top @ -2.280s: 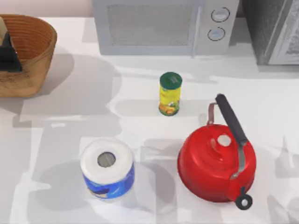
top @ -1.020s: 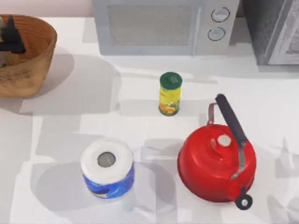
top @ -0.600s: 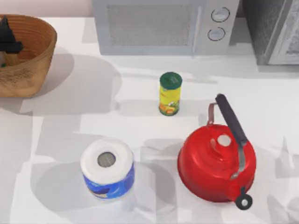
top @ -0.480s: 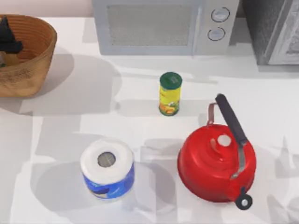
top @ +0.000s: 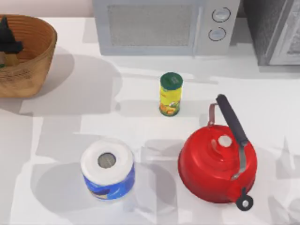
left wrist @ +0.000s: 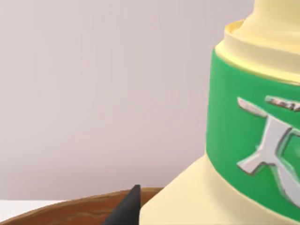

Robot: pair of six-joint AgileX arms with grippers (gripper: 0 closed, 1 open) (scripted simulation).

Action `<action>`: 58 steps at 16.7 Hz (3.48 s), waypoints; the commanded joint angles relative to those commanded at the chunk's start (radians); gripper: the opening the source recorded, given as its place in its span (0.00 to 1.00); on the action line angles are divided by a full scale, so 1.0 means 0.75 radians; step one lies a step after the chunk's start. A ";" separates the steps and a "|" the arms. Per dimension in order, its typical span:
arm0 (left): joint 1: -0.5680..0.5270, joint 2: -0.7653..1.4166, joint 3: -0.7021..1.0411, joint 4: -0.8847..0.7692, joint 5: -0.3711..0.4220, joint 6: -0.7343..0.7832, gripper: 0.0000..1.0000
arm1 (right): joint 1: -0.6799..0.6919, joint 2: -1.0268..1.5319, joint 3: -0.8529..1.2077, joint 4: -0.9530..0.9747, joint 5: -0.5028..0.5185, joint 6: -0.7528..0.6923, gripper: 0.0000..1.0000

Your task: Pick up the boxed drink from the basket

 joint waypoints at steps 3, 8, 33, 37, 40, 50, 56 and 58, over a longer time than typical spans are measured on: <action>0.000 0.000 0.000 0.000 0.000 0.000 0.00 | 0.000 0.000 0.000 0.000 0.000 0.000 1.00; 0.009 -0.048 0.008 -0.045 0.000 0.002 0.00 | 0.000 0.000 0.000 0.000 0.000 0.000 1.00; 0.000 -0.621 0.250 -0.888 -0.025 -0.001 0.00 | 0.000 0.000 0.000 0.000 0.000 0.000 1.00; -0.026 -0.934 0.049 -0.989 -0.057 -0.006 0.00 | 0.000 0.000 0.000 0.000 0.000 0.000 1.00; -0.054 -1.267 -0.147 -1.085 -0.088 -0.007 0.00 | 0.000 0.000 0.000 0.000 0.000 0.000 1.00; -0.155 -2.415 -0.890 -1.458 -0.201 -0.015 0.00 | 0.000 0.000 0.000 0.000 0.000 0.000 1.00; -0.184 -2.707 -1.112 -1.574 -0.234 -0.020 0.00 | 0.000 0.000 0.000 0.000 0.000 0.000 1.00; -0.184 -2.707 -1.112 -1.574 -0.234 -0.020 0.00 | 0.000 0.000 0.000 0.000 0.000 0.000 1.00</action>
